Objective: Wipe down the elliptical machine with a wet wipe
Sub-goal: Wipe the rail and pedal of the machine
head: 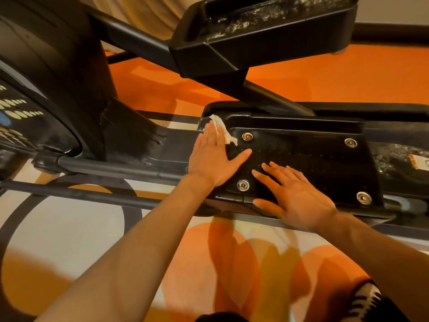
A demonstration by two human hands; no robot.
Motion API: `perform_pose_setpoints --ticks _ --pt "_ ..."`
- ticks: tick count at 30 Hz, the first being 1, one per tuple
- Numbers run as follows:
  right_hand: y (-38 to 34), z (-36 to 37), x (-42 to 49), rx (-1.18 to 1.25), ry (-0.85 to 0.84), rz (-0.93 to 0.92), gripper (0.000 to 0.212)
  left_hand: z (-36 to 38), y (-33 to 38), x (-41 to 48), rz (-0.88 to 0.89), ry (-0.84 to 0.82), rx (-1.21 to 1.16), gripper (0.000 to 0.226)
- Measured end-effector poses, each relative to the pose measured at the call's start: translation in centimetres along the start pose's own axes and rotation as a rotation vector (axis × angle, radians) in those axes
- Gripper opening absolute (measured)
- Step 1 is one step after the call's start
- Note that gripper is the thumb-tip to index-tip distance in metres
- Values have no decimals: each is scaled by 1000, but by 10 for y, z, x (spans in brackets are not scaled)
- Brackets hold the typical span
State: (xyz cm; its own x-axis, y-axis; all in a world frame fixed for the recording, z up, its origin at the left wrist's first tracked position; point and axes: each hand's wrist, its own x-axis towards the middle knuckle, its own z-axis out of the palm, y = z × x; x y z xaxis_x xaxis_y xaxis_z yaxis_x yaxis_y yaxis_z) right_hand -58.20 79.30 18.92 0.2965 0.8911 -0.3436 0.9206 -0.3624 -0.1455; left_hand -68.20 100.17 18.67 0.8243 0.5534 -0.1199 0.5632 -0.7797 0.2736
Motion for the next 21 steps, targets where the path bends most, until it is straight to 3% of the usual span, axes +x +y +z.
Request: perform_pose_setpoints --ticks 9,13,17,21 --pt "2 3 1 6 20 -18 86 24 -8 -124 -7 49 -137 109" --pt "2 5 1 -4 27 -18 88 28 -7 -105 33 90 -85 110" --pt "1 4 2 3 27 -18 91 16 -12 -61 -43 81 -106 116" --pt "1 4 2 -17 17 -16 91 22 -18 -82 50 102 -94 114"
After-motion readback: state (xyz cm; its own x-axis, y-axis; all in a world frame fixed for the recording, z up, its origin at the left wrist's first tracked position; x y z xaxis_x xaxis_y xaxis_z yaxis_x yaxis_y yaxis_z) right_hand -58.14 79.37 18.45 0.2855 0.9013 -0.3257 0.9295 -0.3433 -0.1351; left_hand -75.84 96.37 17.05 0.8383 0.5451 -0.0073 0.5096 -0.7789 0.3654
